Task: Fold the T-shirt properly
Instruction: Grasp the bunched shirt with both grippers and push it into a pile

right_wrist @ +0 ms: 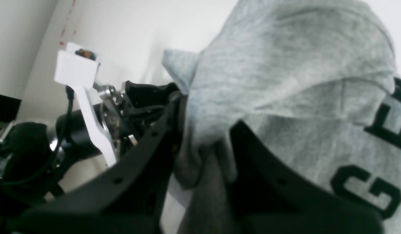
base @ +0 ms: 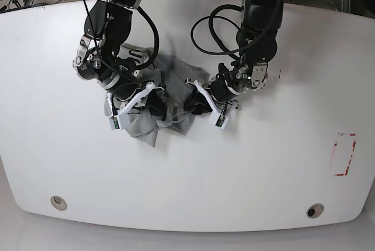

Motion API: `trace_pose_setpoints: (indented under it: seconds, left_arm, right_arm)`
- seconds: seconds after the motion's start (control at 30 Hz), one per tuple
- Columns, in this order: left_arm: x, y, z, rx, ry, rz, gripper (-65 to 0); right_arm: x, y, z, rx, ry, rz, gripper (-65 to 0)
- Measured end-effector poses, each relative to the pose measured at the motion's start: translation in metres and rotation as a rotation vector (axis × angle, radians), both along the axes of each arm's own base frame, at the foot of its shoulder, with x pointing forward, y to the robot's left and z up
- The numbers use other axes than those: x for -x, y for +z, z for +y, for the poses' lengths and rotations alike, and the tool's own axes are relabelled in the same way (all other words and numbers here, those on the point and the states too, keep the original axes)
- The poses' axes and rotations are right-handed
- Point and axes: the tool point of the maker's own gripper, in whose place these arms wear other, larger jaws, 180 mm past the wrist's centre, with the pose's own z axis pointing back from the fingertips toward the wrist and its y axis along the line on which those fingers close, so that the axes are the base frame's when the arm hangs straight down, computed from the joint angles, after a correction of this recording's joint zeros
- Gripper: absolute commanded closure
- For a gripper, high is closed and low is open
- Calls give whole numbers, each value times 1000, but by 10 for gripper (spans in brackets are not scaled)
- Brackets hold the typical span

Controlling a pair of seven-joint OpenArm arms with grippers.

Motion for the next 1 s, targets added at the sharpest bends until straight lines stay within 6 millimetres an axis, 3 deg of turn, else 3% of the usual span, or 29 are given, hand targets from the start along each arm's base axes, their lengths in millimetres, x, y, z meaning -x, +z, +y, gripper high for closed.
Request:
trace_pose_setpoints:
  seconds: [0.23, 0.43, 0.7, 0.8, 1.0]
  left_arm:
    - [0, 0, 0, 1, 0, 0, -147]
    - [0, 0, 0, 1, 0, 0, -147]
    - [0, 0, -1, 2, 0, 0, -147]
    - [0, 0, -1, 3, 1, 0, -147]
    - [0, 1, -1, 7, 3, 1, -147]
  right_arm:
    - [-3, -7, 4, -21, 4, 21, -174]
    - [-11, 2, 6, -36, -1, -14, -323]
    - [-19, 16, 41, -28, 110, -53, -536]
    - [-20, 28, 47, -26, 124, -89, -569]
    - [-22, 56, 38, 4, 106, -181, -571]
